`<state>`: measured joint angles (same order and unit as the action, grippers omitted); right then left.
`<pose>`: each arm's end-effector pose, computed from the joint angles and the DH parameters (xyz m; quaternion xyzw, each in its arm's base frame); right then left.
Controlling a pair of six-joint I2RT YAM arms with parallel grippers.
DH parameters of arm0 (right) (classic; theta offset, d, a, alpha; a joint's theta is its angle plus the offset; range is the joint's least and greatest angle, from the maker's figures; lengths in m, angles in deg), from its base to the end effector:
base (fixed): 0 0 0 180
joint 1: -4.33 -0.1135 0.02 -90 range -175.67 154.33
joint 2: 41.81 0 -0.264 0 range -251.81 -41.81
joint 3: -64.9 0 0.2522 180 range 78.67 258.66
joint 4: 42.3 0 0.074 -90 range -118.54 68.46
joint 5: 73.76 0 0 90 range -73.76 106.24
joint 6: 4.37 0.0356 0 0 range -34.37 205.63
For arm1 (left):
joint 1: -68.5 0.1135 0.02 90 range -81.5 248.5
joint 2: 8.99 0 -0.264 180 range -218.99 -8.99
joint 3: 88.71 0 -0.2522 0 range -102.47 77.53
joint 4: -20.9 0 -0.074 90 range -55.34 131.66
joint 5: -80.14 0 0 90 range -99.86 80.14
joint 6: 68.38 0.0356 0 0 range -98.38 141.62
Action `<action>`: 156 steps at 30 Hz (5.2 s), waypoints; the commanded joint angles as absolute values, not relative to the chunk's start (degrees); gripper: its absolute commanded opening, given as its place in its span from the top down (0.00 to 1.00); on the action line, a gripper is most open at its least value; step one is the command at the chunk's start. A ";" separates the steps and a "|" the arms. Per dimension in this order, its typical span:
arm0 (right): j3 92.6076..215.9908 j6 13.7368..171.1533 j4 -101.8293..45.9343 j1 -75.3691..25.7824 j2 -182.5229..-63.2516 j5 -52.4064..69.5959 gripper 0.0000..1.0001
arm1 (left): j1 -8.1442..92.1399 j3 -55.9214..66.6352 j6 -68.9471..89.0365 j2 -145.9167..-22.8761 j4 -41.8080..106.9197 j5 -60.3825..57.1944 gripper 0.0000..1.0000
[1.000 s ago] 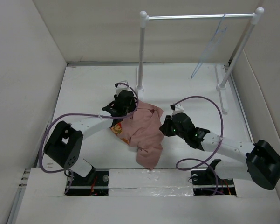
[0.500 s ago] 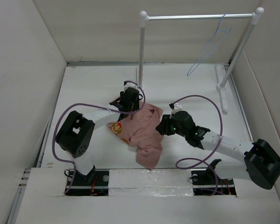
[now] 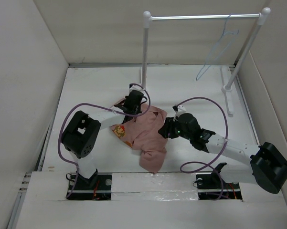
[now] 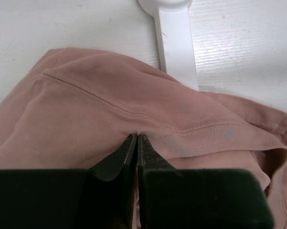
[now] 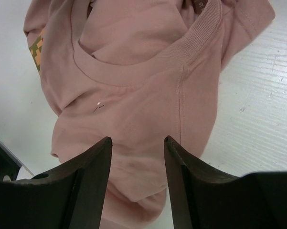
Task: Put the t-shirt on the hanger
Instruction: Pick up the T-shirt from the center of the board, then pick up the hanger from the clothesline, then place the T-shirt on the hanger.
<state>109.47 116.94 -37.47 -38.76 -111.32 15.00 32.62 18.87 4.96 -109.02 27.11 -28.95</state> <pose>0.1831 0.1723 0.2000 -0.0942 0.8598 0.3108 0.3940 0.3138 -0.2126 0.1967 0.0683 0.8708 -0.0743 0.4811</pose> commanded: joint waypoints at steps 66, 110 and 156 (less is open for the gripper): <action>181.47 109.45 -6.32 5.56 -120.27 21.88 0.42 | 31.93 39.02 -11.68 -62.96 16.12 -4.32 1.00; 183.08 98.90 -11.49 -0.68 -132.51 34.34 1.00 | 31.93 40.96 -12.57 -66.03 12.60 -0.01 1.00; 127.54 112.34 -9.84 -25.63 -79.11 6.48 1.00 | 38.87 30.77 -12.57 -79.30 8.30 -4.23 1.00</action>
<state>128.93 108.42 -14.72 -22.91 -85.68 9.27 37.43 33.87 -12.53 -79.34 12.97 -4.31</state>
